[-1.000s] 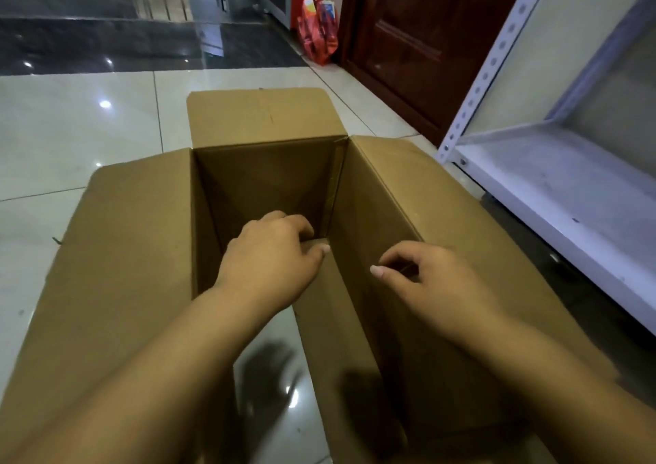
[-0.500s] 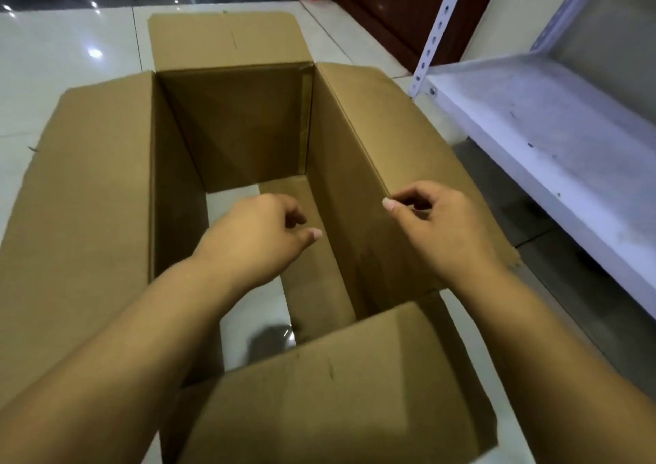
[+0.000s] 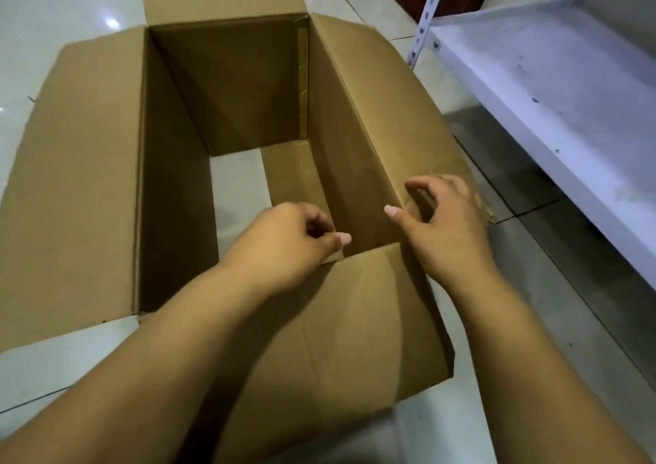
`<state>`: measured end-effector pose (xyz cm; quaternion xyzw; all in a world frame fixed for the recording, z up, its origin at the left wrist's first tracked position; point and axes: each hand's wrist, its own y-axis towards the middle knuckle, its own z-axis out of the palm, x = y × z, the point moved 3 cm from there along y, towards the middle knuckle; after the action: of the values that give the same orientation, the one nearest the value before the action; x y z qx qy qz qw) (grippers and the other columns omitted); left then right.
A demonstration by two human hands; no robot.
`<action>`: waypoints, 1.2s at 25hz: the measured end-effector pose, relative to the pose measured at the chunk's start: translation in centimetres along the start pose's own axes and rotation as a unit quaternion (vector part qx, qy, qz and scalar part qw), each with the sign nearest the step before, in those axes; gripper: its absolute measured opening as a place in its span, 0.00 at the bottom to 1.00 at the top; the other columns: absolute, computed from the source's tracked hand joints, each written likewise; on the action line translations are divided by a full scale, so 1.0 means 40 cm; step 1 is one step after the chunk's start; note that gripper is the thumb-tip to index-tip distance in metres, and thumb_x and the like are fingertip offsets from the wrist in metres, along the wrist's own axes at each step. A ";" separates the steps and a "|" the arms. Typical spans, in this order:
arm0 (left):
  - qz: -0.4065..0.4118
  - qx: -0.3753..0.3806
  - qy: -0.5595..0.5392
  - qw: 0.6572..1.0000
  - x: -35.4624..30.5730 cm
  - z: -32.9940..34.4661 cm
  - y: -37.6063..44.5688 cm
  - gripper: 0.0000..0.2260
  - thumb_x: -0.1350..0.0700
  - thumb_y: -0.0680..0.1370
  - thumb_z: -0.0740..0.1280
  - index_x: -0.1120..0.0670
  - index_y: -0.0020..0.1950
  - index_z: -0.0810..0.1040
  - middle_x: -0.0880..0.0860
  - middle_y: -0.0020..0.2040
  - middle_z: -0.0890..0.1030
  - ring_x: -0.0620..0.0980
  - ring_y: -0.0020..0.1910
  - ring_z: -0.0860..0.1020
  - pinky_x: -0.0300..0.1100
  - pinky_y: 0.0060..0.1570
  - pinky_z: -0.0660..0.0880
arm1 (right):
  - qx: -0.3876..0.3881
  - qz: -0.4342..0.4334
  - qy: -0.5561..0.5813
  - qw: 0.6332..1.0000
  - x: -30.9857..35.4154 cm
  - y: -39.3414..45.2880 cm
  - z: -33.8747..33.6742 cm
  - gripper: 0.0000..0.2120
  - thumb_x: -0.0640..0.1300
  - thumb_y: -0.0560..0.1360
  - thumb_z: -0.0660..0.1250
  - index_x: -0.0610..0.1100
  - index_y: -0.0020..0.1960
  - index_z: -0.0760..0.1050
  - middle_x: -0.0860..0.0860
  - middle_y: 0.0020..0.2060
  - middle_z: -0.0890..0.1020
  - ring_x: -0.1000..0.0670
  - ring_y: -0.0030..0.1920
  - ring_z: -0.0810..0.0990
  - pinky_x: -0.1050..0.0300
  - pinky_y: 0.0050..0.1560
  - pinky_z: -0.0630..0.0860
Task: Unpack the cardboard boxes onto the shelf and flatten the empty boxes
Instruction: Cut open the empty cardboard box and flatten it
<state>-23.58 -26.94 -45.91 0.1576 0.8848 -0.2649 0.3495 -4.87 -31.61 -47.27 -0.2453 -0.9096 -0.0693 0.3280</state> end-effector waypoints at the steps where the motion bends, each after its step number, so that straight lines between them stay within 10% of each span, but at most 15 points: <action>1: 0.000 0.011 0.007 1.000 0.001 0.009 0.000 0.06 0.44 0.76 0.66 0.43 0.49 0.77 0.42 0.47 0.79 0.39 0.44 0.75 0.32 0.38 0.71 | 0.007 0.002 -0.023 1.000 -0.003 0.003 -0.001 0.21 0.55 0.73 0.69 0.55 0.65 0.71 0.54 0.66 0.69 0.48 0.67 0.66 0.42 0.67 0.66; 17: 0.041 0.082 0.048 0.995 0.008 0.028 -0.041 0.13 0.46 0.76 0.65 0.45 0.60 0.79 0.39 0.48 0.78 0.36 0.47 0.76 0.27 0.42 0.68 | 0.109 -0.015 -0.037 0.993 -0.030 0.038 0.008 0.35 0.57 0.72 0.71 0.51 0.75 0.61 0.49 0.70 0.67 0.46 0.65 0.70 0.44 0.63 0.72; 30: 0.049 0.050 0.111 0.991 0.016 0.021 -0.068 0.15 0.50 0.73 0.72 0.45 0.59 0.79 0.41 0.50 0.78 0.42 0.51 0.76 0.38 0.52 0.74 | 0.110 0.000 0.057 0.992 -0.030 0.000 0.014 0.19 0.46 0.79 0.64 0.47 0.70 0.71 0.50 0.60 0.78 0.47 0.59 0.77 0.47 0.60 0.76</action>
<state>-24.84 -29.58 -45.89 0.2468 0.8947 -0.2725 0.2537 -4.37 -31.94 -48.45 -0.2032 -0.8917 0.0174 0.4041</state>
